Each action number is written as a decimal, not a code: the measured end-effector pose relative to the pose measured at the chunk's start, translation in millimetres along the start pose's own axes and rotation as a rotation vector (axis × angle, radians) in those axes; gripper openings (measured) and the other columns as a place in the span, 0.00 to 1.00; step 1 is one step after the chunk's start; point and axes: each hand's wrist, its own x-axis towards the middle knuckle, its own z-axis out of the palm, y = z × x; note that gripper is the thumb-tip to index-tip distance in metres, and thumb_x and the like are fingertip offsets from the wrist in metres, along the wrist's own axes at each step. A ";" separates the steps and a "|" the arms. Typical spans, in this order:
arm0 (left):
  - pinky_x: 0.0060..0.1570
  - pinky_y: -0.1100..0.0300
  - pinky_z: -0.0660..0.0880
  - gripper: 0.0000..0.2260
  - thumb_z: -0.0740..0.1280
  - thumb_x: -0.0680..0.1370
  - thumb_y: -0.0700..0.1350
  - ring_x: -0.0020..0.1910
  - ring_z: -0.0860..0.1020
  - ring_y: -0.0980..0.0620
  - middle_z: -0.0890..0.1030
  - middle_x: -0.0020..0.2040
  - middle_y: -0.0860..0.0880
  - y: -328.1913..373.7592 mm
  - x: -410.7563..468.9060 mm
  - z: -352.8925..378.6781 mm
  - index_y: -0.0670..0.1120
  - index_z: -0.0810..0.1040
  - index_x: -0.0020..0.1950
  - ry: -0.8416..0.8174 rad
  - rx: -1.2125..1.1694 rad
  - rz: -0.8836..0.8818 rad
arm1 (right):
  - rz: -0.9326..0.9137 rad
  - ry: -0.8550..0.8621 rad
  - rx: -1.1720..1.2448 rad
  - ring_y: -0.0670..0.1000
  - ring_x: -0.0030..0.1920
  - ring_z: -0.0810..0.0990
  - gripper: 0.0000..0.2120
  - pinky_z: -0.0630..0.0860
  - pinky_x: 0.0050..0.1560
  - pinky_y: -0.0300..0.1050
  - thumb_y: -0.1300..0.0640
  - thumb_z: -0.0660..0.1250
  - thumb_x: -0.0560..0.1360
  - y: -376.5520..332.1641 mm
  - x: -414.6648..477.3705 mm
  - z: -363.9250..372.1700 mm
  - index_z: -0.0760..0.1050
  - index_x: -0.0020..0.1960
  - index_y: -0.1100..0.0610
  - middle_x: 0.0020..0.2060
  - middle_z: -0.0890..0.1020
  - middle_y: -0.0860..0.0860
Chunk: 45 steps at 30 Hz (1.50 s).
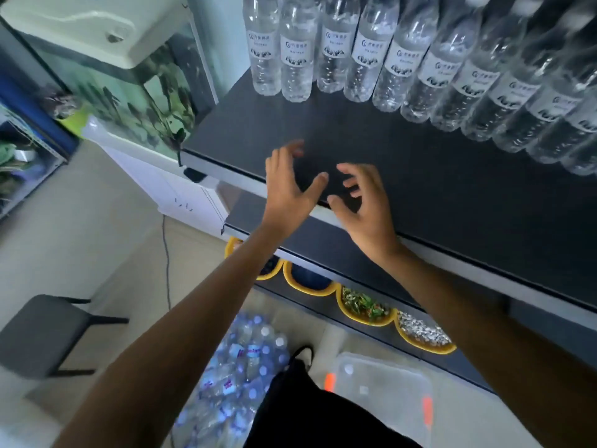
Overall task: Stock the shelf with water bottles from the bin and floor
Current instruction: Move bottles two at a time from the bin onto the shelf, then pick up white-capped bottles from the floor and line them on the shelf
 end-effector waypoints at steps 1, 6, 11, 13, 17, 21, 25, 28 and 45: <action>0.62 0.63 0.66 0.26 0.69 0.75 0.53 0.60 0.69 0.55 0.75 0.60 0.50 7.4 -17.1 5.4 0.43 0.73 0.70 -0.017 0.011 -0.005 | -0.032 -0.011 -0.030 0.51 0.56 0.77 0.21 0.73 0.58 0.36 0.60 0.71 0.75 0.8 -11.6 -8.6 0.75 0.67 0.62 0.61 0.74 0.51; 0.67 0.52 0.69 0.25 0.68 0.76 0.52 0.65 0.73 0.49 0.78 0.64 0.47 42.4 -90.1 36.6 0.42 0.74 0.70 -0.072 0.048 0.004 | -0.125 -0.123 -0.209 0.57 0.63 0.77 0.19 0.74 0.65 0.53 0.56 0.69 0.78 28.0 -56.5 -48.4 0.75 0.67 0.63 0.63 0.77 0.58; 0.68 0.53 0.68 0.23 0.69 0.78 0.49 0.65 0.75 0.46 0.79 0.65 0.46 71.0 -157.4 64.5 0.41 0.75 0.70 0.010 0.086 -0.053 | -0.189 -0.310 -0.234 0.64 0.67 0.76 0.26 0.71 0.68 0.56 0.51 0.64 0.76 42.2 -73.5 -73.1 0.74 0.68 0.67 0.67 0.76 0.63; 0.67 0.59 0.66 0.21 0.70 0.79 0.49 0.65 0.75 0.46 0.79 0.65 0.46 74.3 -183.9 69.2 0.41 0.75 0.69 0.077 0.110 -0.064 | -0.216 -0.318 -0.222 0.64 0.65 0.76 0.25 0.72 0.68 0.56 0.54 0.64 0.73 40.6 -76.1 -75.7 0.75 0.66 0.66 0.65 0.77 0.63; 0.65 0.68 0.64 0.21 0.70 0.78 0.49 0.63 0.74 0.49 0.78 0.62 0.48 78.4 -245.1 63.5 0.40 0.76 0.67 0.249 0.109 -0.147 | -0.308 -0.245 -0.149 0.61 0.60 0.78 0.18 0.74 0.63 0.56 0.61 0.67 0.73 38.5 -112.9 -67.5 0.77 0.63 0.64 0.59 0.79 0.59; 0.66 0.54 0.71 0.22 0.69 0.78 0.49 0.62 0.75 0.46 0.79 0.62 0.45 62.3 -321.3 68.5 0.39 0.75 0.67 0.220 0.108 -0.240 | -0.291 -0.292 -0.025 0.59 0.60 0.78 0.15 0.73 0.63 0.53 0.64 0.68 0.75 73.8 -209.5 -53.7 0.77 0.62 0.64 0.57 0.80 0.59; 0.65 0.61 0.68 0.25 0.67 0.77 0.54 0.63 0.75 0.45 0.79 0.62 0.44 33.0 -406.6 82.7 0.39 0.75 0.68 0.188 0.153 -0.461 | -0.101 -0.488 -0.067 0.59 0.60 0.78 0.16 0.73 0.63 0.54 0.62 0.68 0.75 127.4 -313.6 -41.8 0.78 0.62 0.63 0.57 0.81 0.58; 0.65 0.63 0.66 0.25 0.67 0.77 0.55 0.63 0.75 0.46 0.79 0.62 0.45 2.9 -472.2 99.9 0.41 0.75 0.68 0.183 0.151 -0.594 | 0.008 -0.633 -0.102 0.62 0.59 0.77 0.17 0.73 0.62 0.57 0.61 0.68 0.75 170.6 -386.3 -41.4 0.77 0.63 0.64 0.56 0.80 0.60; 0.70 0.44 0.69 0.34 0.70 0.76 0.63 0.69 0.71 0.43 0.73 0.69 0.44 -235.9 -789.4 297.3 0.44 0.68 0.74 0.175 0.030 -1.449 | 0.605 -0.695 -0.189 0.62 0.58 0.76 0.23 0.74 0.60 0.56 0.61 0.64 0.72 399.1 -665.2 127.2 0.72 0.66 0.66 0.59 0.76 0.62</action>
